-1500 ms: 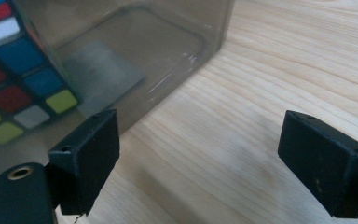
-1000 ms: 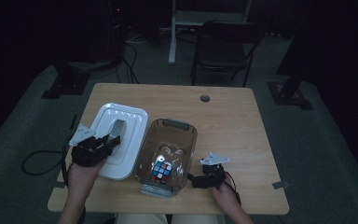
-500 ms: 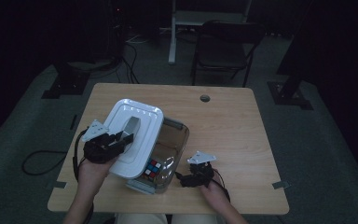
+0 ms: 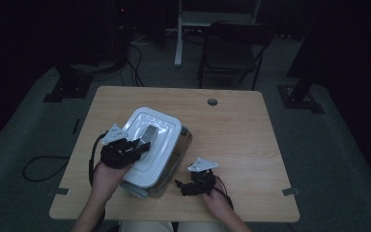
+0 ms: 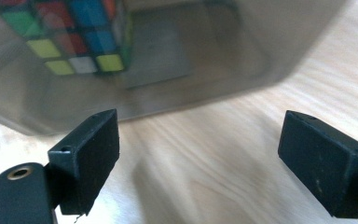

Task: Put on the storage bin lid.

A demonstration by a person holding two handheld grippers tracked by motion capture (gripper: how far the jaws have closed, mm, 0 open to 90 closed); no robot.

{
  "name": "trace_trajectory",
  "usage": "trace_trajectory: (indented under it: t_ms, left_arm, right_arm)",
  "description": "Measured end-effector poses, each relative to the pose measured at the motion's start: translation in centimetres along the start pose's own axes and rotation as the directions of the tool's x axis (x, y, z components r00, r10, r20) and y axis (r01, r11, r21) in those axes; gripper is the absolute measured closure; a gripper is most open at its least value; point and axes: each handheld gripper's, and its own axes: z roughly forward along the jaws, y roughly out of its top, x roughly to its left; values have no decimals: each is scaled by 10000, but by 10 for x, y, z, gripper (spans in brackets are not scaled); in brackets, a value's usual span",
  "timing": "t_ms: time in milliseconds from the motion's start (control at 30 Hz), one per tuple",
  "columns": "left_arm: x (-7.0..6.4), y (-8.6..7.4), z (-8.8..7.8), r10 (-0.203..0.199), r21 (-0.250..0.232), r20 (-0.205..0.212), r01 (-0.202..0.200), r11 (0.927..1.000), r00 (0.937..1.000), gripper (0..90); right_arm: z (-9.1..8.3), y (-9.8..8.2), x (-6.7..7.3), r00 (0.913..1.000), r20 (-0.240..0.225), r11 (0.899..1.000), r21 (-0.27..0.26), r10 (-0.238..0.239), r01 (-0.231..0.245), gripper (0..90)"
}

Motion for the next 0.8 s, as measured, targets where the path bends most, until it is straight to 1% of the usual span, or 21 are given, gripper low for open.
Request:
trace_trajectory:
  t_ms: [33,67,100,133,167,200,233,267,300,333,367,400,433,467,567,633,700,733,800]
  left_arm:
    - [-1,0,2,-10,56,35,10,10000,10000,699]
    - [-4,-1,6,46,121,140,-48,9999,9999,699]
    - [-4,-1,6,46,121,140,-48,9999,9999,699]
    - [-5,-2,8,76,135,219,-79,9999,9997,699]
    - [-6,-2,10,154,229,239,-159,9996,9996,699]
    - [-6,-3,13,175,304,243,-182,9994,9996,698]
    - [-6,-3,15,104,379,315,-116,9992,9995,698]
    - [-6,-4,17,71,445,371,-87,9990,9993,697]
    - [-6,-4,18,25,472,410,-45,9989,9992,697]
    - [-7,-4,20,-6,560,520,-24,9984,9986,697]
    - [-7,-4,20,-6,560,520,-24,9984,9986,697]
    - [-7,-4,22,-52,597,623,15,9982,9980,697]
    - [-7,-4,22,-52,597,623,15,9982,9980,697]
    - [-7,-4,23,-50,614,620,12,9981,9981,697]
    - [-9,-4,25,-75,662,644,32,9978,9979,696]
    - [-10,-5,26,-88,703,778,33,9975,9969,696]
    - [-12,-6,27,111,835,700,-170,9964,9975,697]
    - [-13,-8,29,31,831,695,-89,9965,9976,696]
    - [-12,-8,29,-3,839,705,-56,9965,9975,696]
  right_arm:
    - [0,0,0,10000,0,10000,0,0,0,125]
    - [-5,-1,-7,9997,174,9999,-34,150,-149,125]
    - [-7,-2,-11,9994,266,9997,-86,227,-224,126]
    - [-7,-2,-11,9994,266,9997,-86,227,-224,126]
    - [-10,-3,-14,9988,350,9994,-96,334,-331,125]
    - [-13,-4,-21,9973,528,9985,-175,518,-509,125]
    - [-13,-4,-21,9973,528,9985,-175,518,-509,125]
    - [-16,-5,-28,9956,658,9975,-251,674,-659,125]
    - [-16,-5,-28,9956,658,9975,-251,674,-659,125]
    - [-18,-5,-32,9937,734,9960,-359,846,-821,126]
    - [-18,-5,-32,9937,734,9960,-359,846,-821,126]
    - [-20,-6,-36,9925,806,9952,-405,923,-893,126]
    - [-20,-6,-36,9925,806,9952,-405,923,-893,126]
    - [-21,-6,-37,9914,819,9942,-430,1020,-987,126]
    - [-21,-6,-38,9915,814,9943,-406,1013,-983,126]
    - [-21,-6,-38,9915,814,9942,-426,1018,-986,126]
    - [-21,-6,-38,9913,831,9942,-436,1016,-983,126]
    - [-21,-5,-39,9913,815,9940,-442,1038,-1004,126]
    - [-22,-5,-39,9910,820,9936,-481,1059,-1022,125]
